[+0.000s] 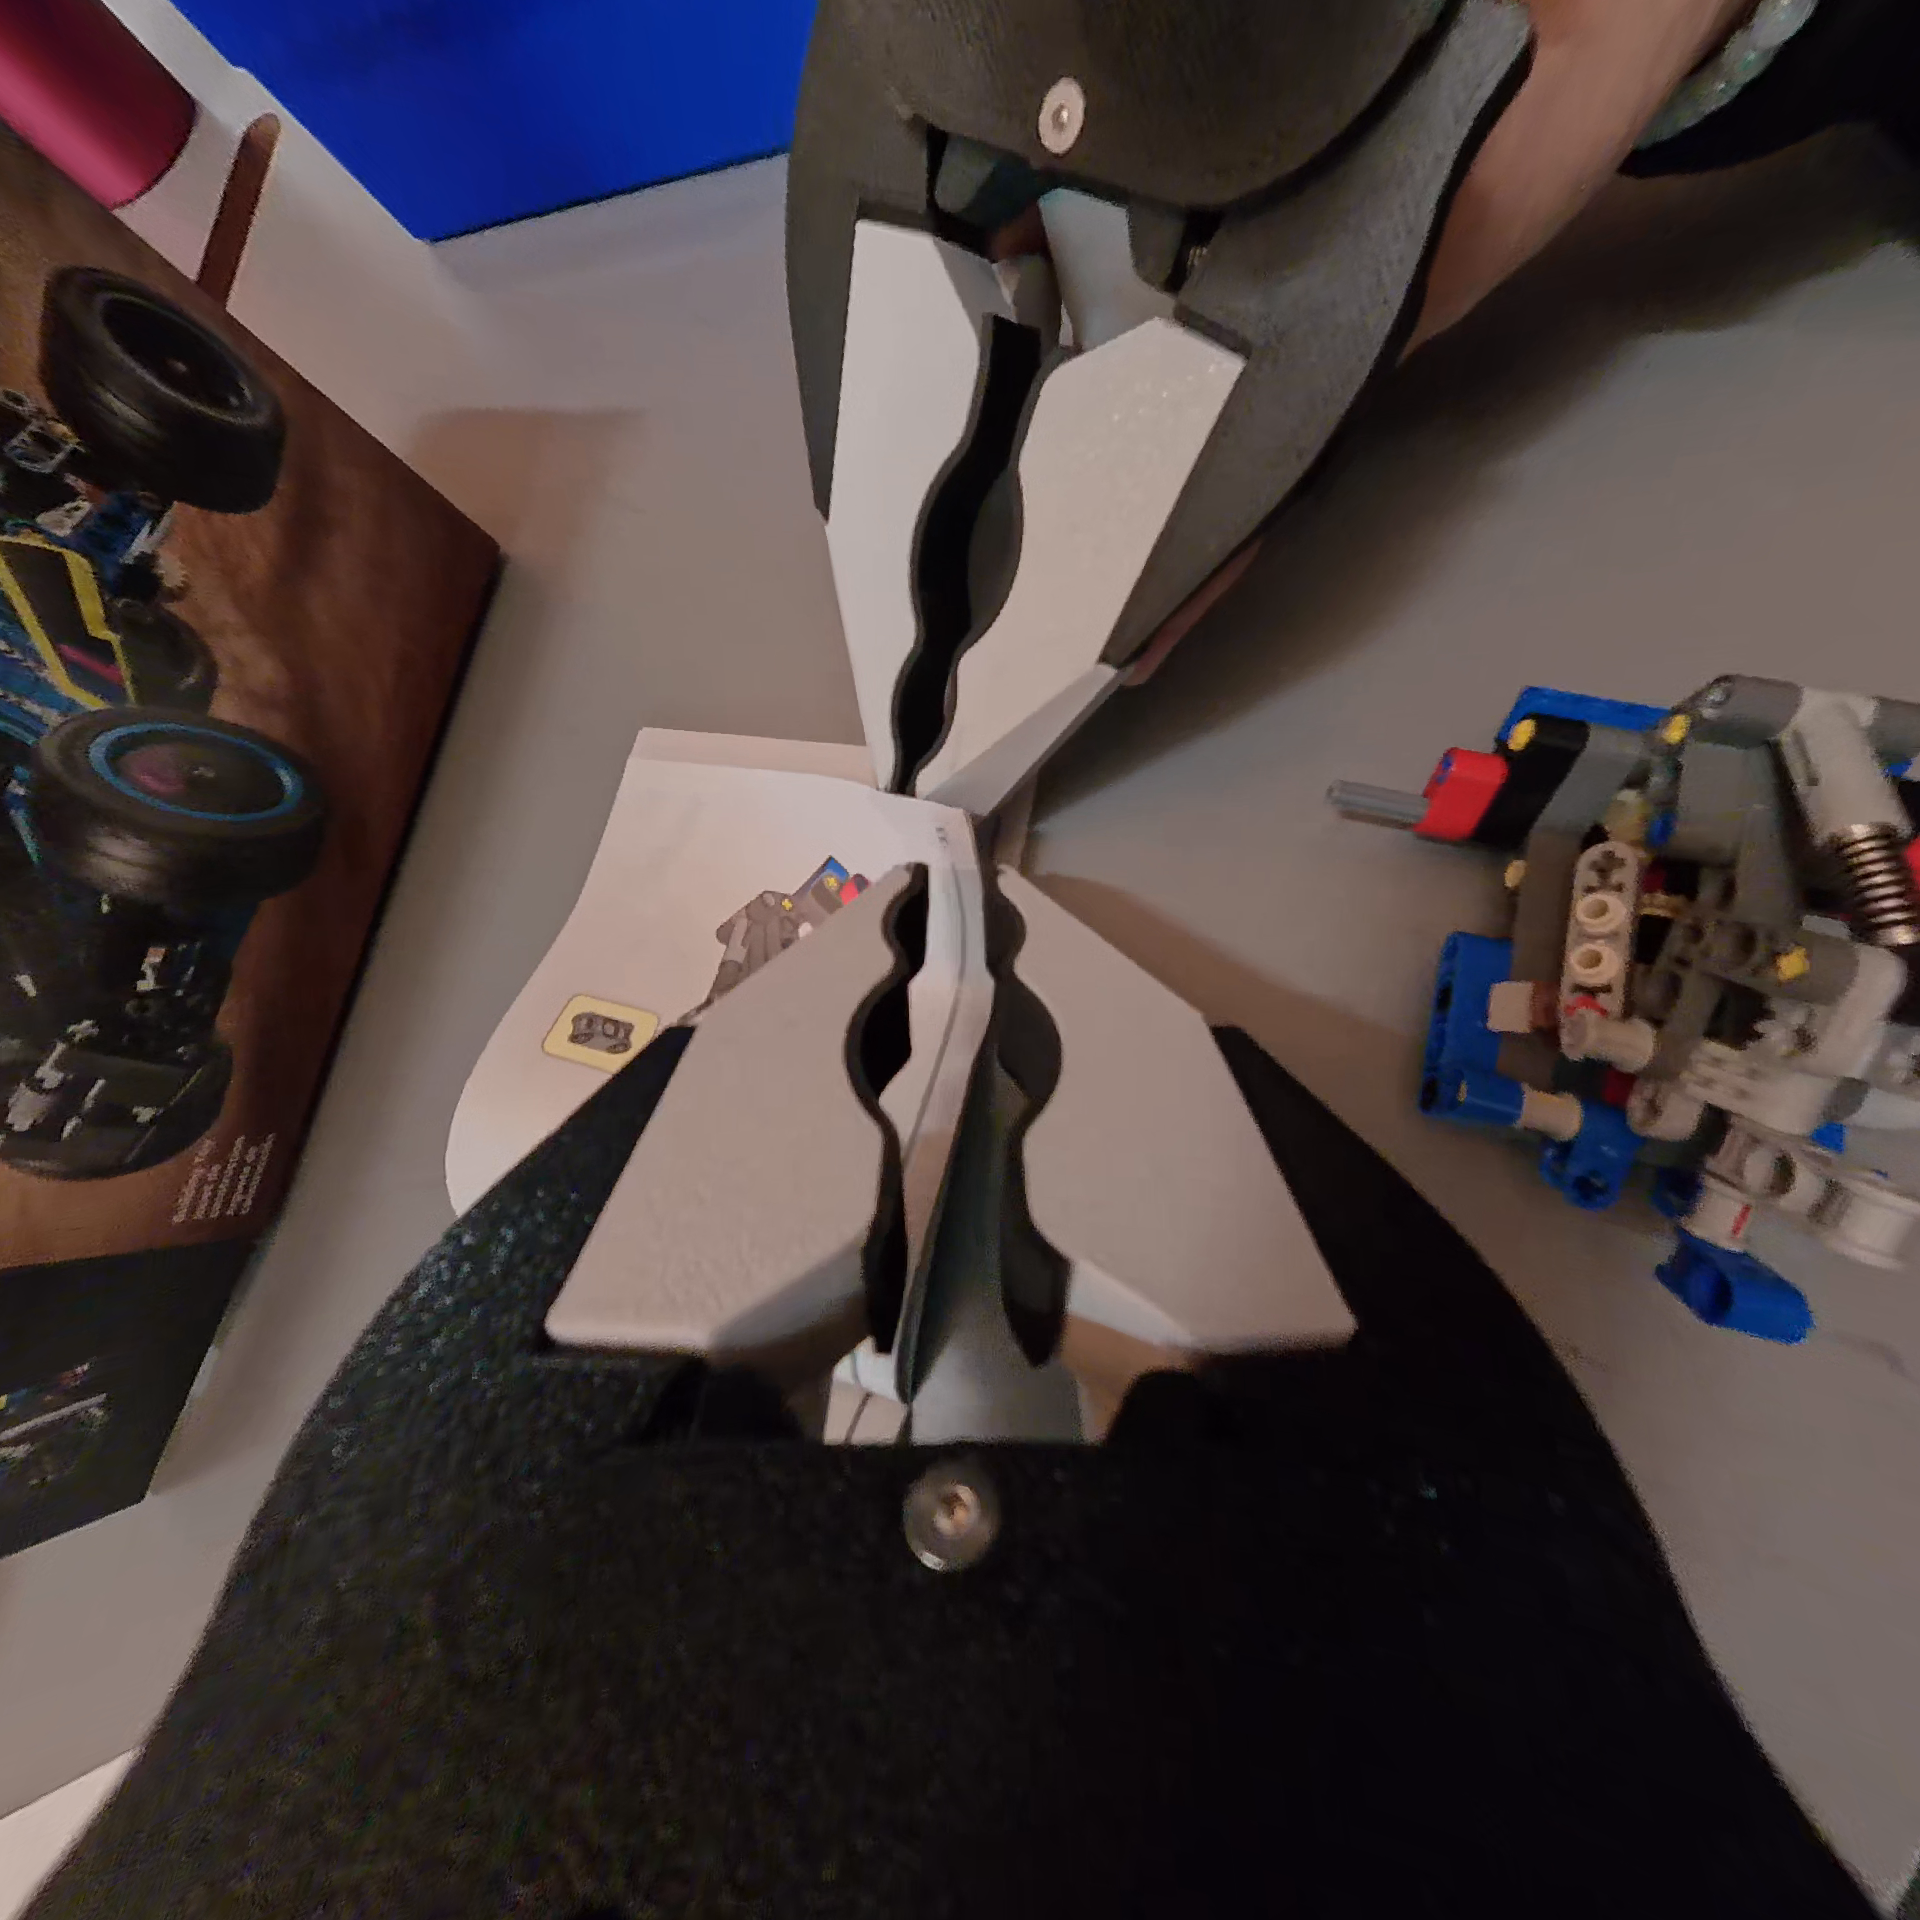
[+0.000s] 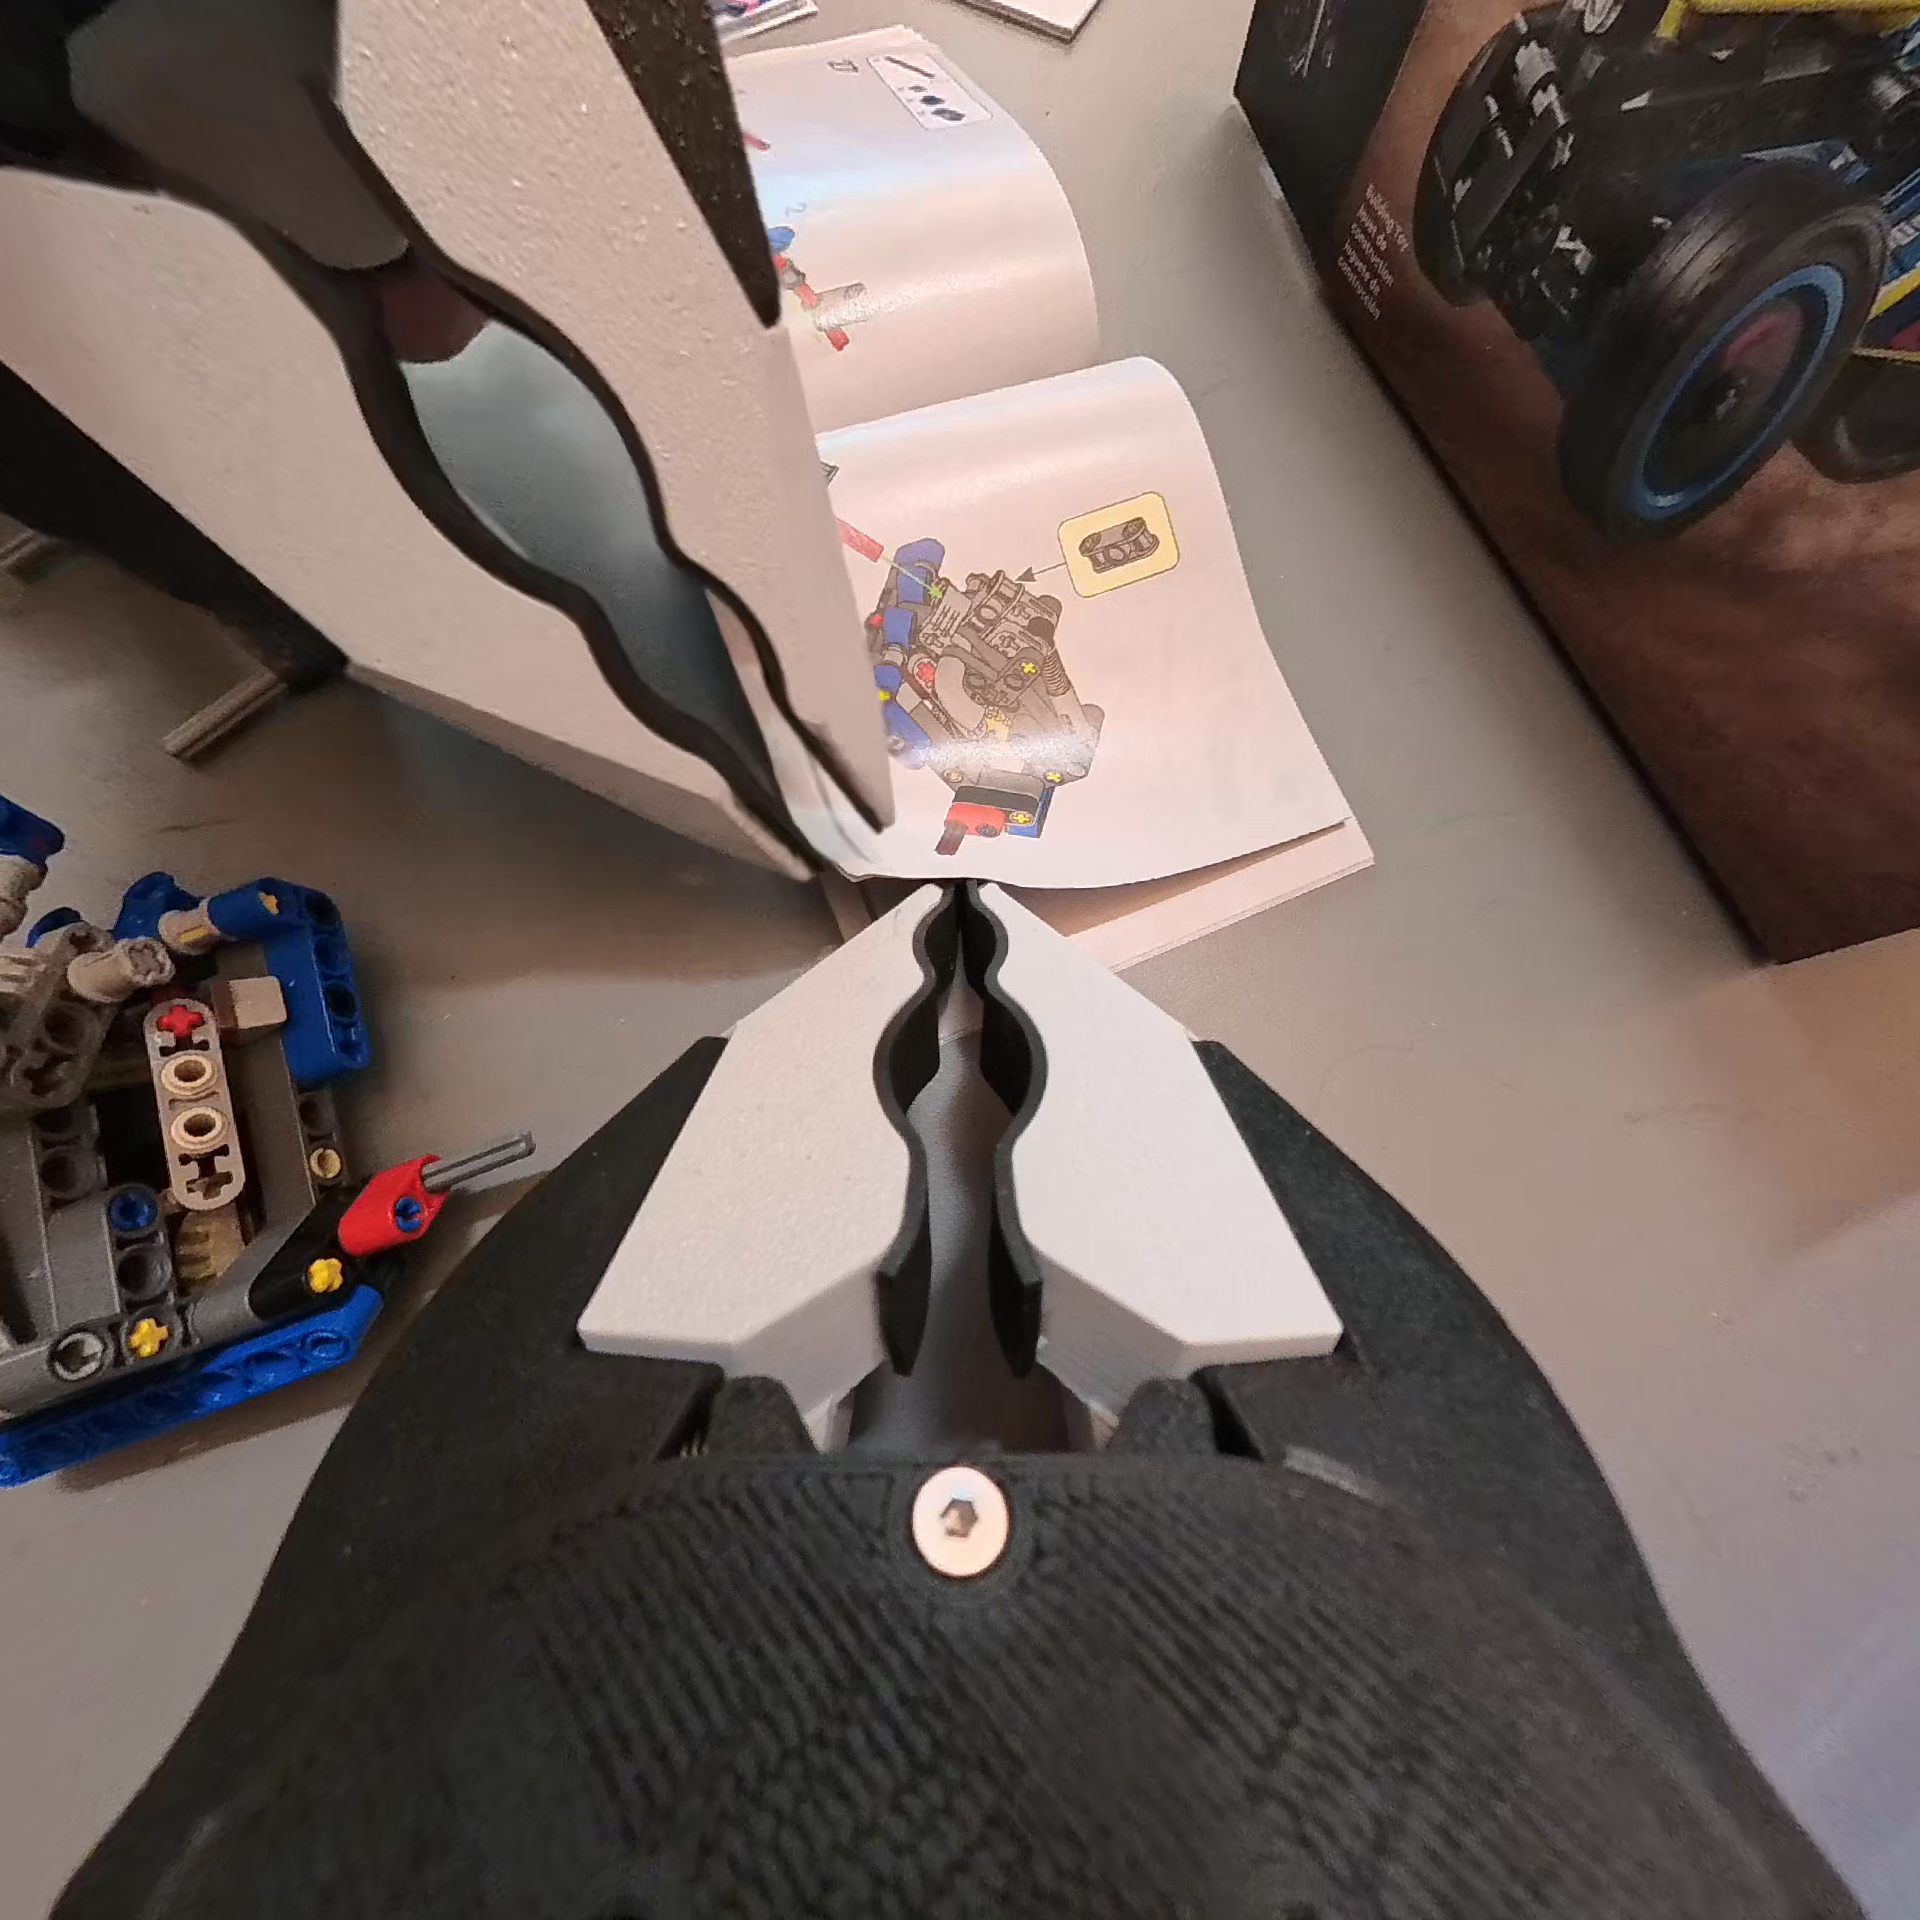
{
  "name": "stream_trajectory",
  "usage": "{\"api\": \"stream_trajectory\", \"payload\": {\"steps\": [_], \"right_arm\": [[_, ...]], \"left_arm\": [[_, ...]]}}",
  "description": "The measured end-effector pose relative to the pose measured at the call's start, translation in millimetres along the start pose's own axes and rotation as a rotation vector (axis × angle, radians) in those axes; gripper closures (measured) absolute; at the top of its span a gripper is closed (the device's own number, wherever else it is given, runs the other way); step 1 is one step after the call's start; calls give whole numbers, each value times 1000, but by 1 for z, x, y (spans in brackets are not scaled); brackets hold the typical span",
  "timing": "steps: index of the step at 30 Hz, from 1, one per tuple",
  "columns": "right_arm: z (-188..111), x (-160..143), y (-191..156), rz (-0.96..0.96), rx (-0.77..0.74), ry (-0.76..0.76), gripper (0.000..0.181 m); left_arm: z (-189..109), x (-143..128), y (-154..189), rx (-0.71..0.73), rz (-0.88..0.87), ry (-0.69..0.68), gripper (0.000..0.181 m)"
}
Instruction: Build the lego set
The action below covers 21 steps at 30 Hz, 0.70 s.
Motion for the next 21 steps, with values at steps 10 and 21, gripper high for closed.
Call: {"api": "stream_trajectory", "payload": {"steps": [10,21], "right_arm": [[0,0,0,-3,-2,0,181],[-2,14,4,-281,-172,37,181]], "left_arm": [[5,-13,-10,83,78,-54,181],[7,-24,-16,101,57,-99,181]]}}
Point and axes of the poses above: each gripper's, where its closed fingertips meet, z out along the fingers, x out of its top, y = z × x across the jaws, the point moved 3 cm from there along -z, back along the fingers, and after that the axes turned 12 degrees about x, right-handed, at the moved point
